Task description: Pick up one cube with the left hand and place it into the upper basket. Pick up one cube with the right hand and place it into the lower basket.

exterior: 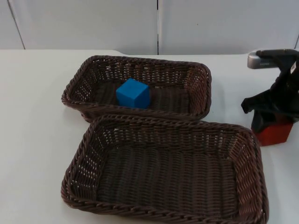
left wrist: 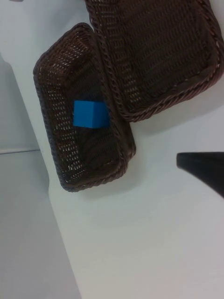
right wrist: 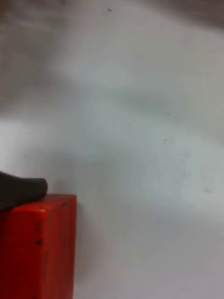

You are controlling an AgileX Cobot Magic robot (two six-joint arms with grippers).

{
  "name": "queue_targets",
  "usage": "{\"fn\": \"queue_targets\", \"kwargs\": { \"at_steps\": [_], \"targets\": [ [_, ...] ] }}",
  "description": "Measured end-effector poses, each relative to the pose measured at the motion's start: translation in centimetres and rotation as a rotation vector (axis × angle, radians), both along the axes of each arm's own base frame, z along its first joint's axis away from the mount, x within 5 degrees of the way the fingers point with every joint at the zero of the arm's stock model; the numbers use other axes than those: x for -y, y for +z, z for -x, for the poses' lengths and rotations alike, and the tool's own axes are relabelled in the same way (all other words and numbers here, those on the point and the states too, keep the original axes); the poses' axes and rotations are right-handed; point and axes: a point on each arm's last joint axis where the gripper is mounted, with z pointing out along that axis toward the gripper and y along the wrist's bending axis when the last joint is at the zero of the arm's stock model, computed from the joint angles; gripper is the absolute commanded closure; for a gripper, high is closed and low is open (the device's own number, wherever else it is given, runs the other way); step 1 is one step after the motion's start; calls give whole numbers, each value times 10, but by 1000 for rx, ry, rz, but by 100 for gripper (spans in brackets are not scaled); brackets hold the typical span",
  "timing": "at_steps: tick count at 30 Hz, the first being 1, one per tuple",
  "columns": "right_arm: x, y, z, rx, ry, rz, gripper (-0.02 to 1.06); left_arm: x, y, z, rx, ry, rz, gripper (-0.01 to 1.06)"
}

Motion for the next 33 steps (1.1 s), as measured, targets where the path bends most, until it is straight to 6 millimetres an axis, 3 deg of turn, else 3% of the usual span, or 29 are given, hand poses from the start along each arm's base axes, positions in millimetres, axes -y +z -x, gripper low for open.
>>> {"fn": "queue_targets", "kwargs": {
  "at_steps": [2,11,21,33],
  "targets": [
    [0,6,1,4,0,-1,105,0,0,0,0,0,0,8],
    [4,73,14,87,4,-26,105,0,0,0,0,0,0,8],
    [10,132,36,174,37,-39,105,0,0,0,0,0,0,8],
    [9,153,48,203,69,-40,105,0,0,0,0,0,0,8]
  ]
}}
